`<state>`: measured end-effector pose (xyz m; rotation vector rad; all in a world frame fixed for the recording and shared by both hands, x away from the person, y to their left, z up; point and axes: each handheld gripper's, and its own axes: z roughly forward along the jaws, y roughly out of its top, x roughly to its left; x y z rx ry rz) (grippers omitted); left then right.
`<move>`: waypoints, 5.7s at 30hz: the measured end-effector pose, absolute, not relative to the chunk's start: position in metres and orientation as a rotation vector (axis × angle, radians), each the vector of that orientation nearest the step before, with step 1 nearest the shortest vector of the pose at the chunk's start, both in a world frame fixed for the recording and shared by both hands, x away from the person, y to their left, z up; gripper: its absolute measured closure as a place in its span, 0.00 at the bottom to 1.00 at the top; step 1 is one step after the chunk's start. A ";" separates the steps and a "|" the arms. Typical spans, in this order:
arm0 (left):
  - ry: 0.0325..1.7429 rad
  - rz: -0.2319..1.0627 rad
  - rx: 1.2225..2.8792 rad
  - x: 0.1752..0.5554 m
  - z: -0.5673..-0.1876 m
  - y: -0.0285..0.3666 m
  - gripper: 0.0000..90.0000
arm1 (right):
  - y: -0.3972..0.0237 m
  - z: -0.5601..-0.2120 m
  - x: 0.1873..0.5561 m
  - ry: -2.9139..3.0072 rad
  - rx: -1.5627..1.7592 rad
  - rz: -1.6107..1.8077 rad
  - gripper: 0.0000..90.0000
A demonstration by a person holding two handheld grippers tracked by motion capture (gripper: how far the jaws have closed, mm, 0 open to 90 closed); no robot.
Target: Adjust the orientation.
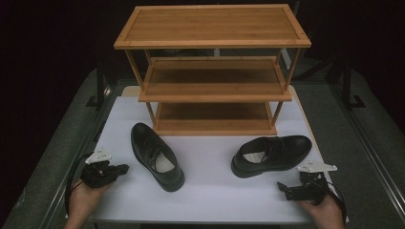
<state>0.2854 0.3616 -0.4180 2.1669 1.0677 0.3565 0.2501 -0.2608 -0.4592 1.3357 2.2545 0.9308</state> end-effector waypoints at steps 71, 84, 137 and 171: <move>1.102 0.387 2.234 0.445 -0.415 0.337 1.00 | -0.262 -0.459 0.251 2.254 1.337 0.939 0.02; 1.034 0.350 2.249 0.419 -0.416 0.310 1.00 | -0.262 -0.459 0.251 2.255 1.337 0.938 0.02; 0.868 0.249 2.305 0.291 -0.429 0.290 1.00 | -0.261 -0.459 0.250 2.256 1.339 0.935 0.02; 0.749 0.248 2.327 0.322 -0.427 0.230 1.00 | -0.261 -0.459 0.250 2.256 1.336 0.934 0.02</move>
